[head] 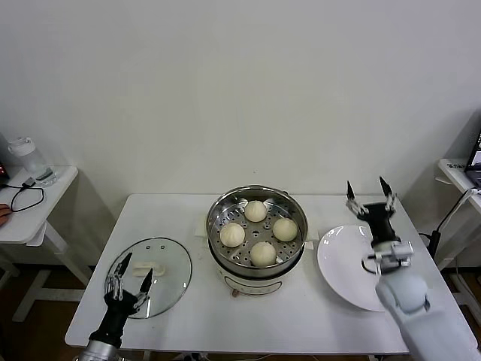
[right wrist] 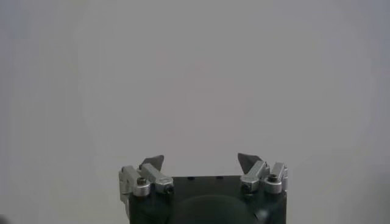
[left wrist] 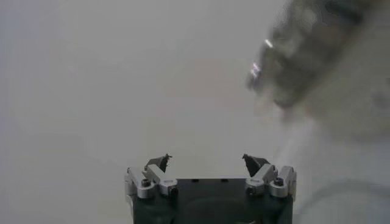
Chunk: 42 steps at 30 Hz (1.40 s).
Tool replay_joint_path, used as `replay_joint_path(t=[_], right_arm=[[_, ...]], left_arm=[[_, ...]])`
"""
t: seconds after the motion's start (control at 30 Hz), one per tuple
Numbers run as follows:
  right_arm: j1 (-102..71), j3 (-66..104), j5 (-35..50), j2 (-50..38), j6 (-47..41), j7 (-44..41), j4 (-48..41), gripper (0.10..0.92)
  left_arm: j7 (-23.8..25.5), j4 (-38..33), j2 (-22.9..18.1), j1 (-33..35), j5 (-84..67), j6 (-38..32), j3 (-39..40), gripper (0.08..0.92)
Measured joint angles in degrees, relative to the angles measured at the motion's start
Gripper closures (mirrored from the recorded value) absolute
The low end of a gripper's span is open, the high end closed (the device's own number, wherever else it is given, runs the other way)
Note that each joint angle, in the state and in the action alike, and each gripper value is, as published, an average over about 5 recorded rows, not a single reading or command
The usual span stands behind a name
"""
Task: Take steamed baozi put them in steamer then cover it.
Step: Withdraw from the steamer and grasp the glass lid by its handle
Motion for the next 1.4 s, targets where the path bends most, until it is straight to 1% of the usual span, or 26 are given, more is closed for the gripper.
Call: replay_joint_path(t=[0.23,0.53,1.4], right_arm=[[-5.4,3.4,-1.7,3.0,0.8,0.4,0.2,0.203],[-8.3,4.9,-3.0,5.1,1.1,0.5,0.1,0.203],[-10.0,6.3,-6.1,7.7,2.5,0.1,-1.4,0.203]], left_arm=[[-1.5,6.3,0.2,-2.6,6.0,1.5,0.3,0.177],[-3.1,11.4,-0.1,-6.1,11.0,3.7,1.6,0.177],[-4.5,18.4,-0.8,-13.5,16.0,7.0,4.7,0.177]])
